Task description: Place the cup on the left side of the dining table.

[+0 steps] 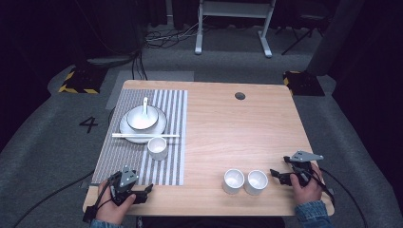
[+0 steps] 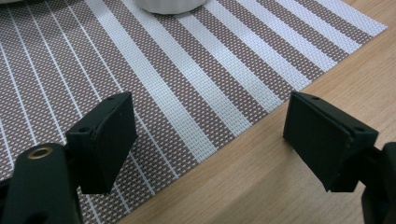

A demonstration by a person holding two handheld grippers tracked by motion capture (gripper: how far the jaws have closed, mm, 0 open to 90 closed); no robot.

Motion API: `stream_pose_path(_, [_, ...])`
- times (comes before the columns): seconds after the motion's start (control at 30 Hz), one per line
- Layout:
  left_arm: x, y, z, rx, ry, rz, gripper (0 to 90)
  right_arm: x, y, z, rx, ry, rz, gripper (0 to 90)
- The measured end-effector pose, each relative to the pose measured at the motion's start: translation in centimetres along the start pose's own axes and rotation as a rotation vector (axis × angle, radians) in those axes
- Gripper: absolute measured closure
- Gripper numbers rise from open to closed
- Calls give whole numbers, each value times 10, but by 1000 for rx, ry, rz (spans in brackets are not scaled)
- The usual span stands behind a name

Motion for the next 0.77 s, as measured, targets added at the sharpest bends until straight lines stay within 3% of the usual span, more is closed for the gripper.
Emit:
stream_pose_path(0.13, [0,-1,-4,-8,-13,18,168,0,0,0,0,0,0,138])
stream_pose_path(0.23, [2,-3,-7,-46,-49,5,150,0,0,0,0,0,0,139])
stream_pose_path(0.4, [4,-5,-7,-73,-70,32,151,0,0,0,0,0,0,139])
stream_pose_path(0.77, [5,-7,-7,-79,-80,48,149,0,0,0,0,0,0,139])
Point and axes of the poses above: each handheld gripper's, and its own axes: x roughly forward along the jaws, z roughly out of its top, y roughly to its left, the point moved 4 cm from there along x, roughly forward along the jaws, and after that the axes turned 12 degrees about -z, right-handed, at the moved point
